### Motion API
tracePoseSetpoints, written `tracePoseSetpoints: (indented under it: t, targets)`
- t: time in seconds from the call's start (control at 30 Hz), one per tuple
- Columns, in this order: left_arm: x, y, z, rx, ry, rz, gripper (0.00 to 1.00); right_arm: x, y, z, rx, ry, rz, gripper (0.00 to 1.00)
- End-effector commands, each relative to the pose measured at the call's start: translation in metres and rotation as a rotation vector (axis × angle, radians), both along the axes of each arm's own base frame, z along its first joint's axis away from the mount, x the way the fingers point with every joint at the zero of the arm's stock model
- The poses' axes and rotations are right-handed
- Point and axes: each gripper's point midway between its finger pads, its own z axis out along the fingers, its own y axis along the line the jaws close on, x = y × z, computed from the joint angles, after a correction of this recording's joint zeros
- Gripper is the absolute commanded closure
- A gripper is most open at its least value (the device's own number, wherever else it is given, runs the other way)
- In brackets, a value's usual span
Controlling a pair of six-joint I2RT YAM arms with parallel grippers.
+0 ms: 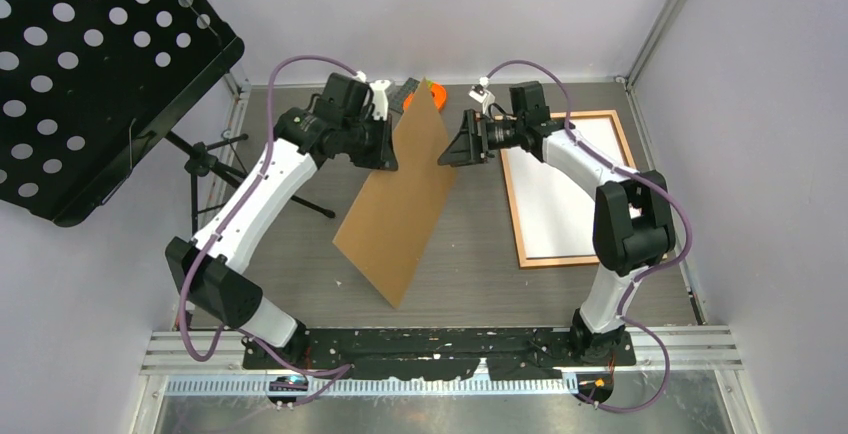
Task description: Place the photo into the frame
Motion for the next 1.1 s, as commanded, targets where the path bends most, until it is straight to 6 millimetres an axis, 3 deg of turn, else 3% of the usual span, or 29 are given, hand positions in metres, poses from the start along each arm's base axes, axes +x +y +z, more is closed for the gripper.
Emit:
tracePoseSetpoints:
  t: [0.0, 0.2, 0.43, 0.6, 0.73, 1.07]
  targets:
    - [-0.015, -0.029, 0.016, -0.099, -0.023, -0.046, 0.95, -0.007, 0.005, 0.041, 0.087, -0.06, 0.004, 0.04]
    - [-0.018, -0.039, 0.033, -0.1, -0.087, -0.052, 1.0, -0.02, 0.002, 0.052, 0.085, -0.069, 0.007, 0.04]
    - [-0.003, -0.026, 0.054, -0.038, -0.184, -0.009, 1.0, -0.029, -0.003, 0.055, 0.069, -0.074, 0.013, 0.04]
    - [0.011, -0.01, 0.057, 0.062, -0.25, 0.019, 1.0, -0.029, -0.003, 0.066, 0.067, -0.096, 0.017, 0.04]
    - [0.018, 0.002, 0.062, 0.125, -0.296, 0.044, 1.0, -0.029, -0.003, 0.063, 0.055, -0.087, 0.021, 0.04]
    - [0.024, -0.002, 0.058, 0.139, -0.285, 0.031, 0.92, -0.017, 0.001, 0.059, 0.068, -0.063, 0.002, 0.04]
